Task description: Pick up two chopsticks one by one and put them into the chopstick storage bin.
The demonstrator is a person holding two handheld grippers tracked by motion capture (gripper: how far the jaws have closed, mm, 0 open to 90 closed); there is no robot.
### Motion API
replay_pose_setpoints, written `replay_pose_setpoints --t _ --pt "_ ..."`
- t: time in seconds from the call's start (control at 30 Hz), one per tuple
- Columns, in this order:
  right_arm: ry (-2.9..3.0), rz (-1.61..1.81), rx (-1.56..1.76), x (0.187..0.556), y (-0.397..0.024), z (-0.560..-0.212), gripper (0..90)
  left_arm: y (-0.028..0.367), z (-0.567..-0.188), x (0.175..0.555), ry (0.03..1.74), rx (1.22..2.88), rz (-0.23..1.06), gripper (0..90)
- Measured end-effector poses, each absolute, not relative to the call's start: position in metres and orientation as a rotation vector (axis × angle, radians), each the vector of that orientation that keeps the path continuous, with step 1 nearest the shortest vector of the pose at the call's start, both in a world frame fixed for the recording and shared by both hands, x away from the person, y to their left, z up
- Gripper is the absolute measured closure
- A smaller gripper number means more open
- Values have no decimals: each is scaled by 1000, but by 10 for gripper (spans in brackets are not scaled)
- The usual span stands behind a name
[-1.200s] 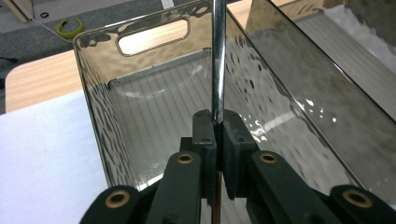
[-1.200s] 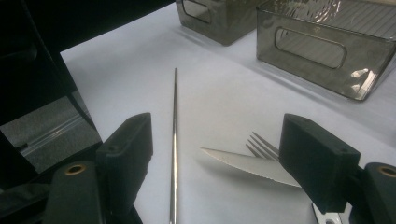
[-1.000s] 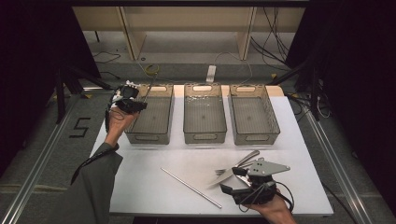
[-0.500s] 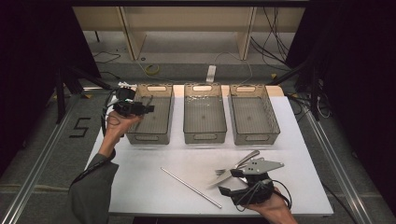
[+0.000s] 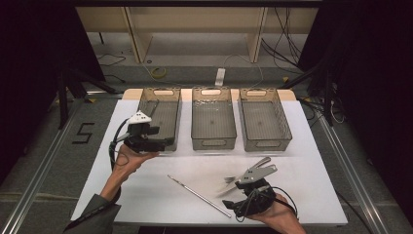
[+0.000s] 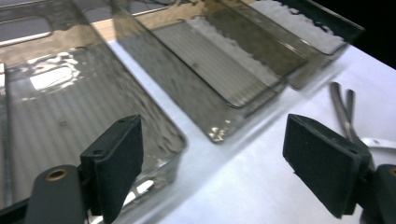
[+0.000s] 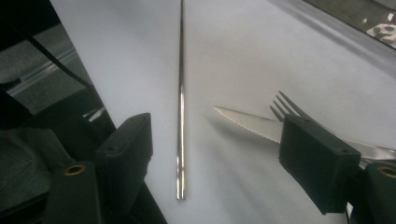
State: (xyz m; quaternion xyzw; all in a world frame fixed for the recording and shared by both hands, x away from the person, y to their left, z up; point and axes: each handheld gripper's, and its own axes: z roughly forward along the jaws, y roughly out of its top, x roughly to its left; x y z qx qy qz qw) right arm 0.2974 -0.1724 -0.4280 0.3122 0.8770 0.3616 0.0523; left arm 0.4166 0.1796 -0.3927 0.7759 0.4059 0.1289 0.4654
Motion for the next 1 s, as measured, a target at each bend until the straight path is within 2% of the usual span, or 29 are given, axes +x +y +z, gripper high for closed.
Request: replay_pose_setpoints --t 0.23,1.0 --pt "2745 939 897 304 -157 -430 300 176 -399 395 957 1870 261 162" --pt "2968 660 671 325 -95 -441 460 182 -407 357 923 1811 287 161"
